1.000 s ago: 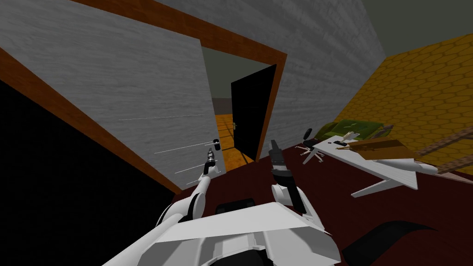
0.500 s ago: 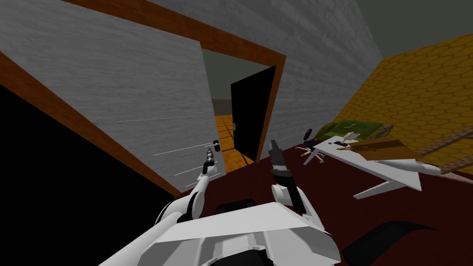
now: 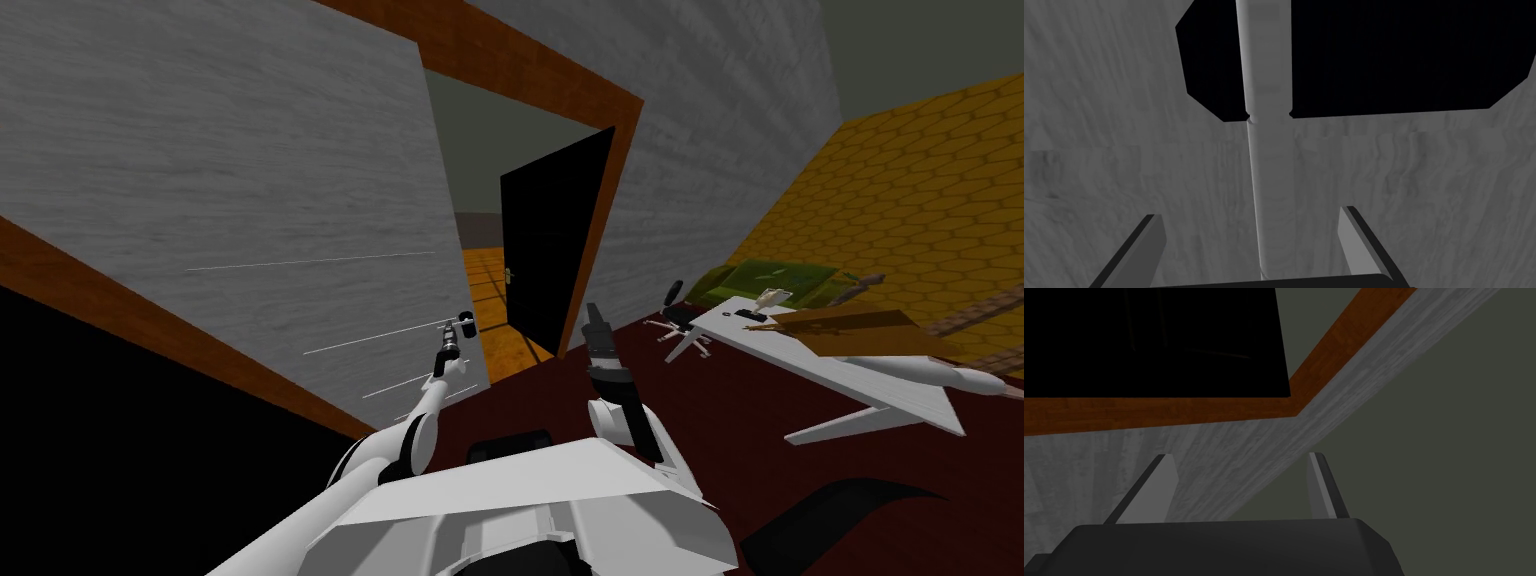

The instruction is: Push the door open

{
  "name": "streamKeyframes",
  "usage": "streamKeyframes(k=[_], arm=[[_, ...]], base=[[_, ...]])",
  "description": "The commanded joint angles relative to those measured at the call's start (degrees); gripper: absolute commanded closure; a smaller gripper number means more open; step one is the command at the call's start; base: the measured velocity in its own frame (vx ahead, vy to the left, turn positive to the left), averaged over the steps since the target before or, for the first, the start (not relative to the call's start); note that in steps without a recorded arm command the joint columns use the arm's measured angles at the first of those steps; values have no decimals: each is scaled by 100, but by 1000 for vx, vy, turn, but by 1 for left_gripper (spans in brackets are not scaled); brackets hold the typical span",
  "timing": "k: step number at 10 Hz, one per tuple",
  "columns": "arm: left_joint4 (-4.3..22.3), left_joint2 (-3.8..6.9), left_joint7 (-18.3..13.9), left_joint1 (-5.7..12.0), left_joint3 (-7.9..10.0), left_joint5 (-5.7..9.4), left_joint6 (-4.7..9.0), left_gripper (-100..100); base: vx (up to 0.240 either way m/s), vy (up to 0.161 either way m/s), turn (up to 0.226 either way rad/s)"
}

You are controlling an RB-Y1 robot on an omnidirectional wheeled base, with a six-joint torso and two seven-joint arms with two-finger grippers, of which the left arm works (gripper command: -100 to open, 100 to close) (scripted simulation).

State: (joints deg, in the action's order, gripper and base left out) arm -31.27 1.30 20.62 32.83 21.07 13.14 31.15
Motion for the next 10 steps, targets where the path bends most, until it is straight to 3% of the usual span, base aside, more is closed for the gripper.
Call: streamKeyframes(k=[1, 2, 3, 4, 5, 10], arm=[[8, -60, -8, 3, 9, 5, -4, -100], [11, -158, -12, 2, 15, 8, -5, -100], [11, -158, -12, 2, 15, 8, -5, -100], [-117, -174, 23, -47, 19, 6, -87, -100], [-117, -174, 23, -47, 19, 6, -87, 100], [-117, -174, 23, -47, 19, 6, -87, 100]], base=[[199, 62, -15], [189, 73, -21], [114, 26, -12], [34, 3, 4], [0, 0, 0], [-5, 0, -1]])
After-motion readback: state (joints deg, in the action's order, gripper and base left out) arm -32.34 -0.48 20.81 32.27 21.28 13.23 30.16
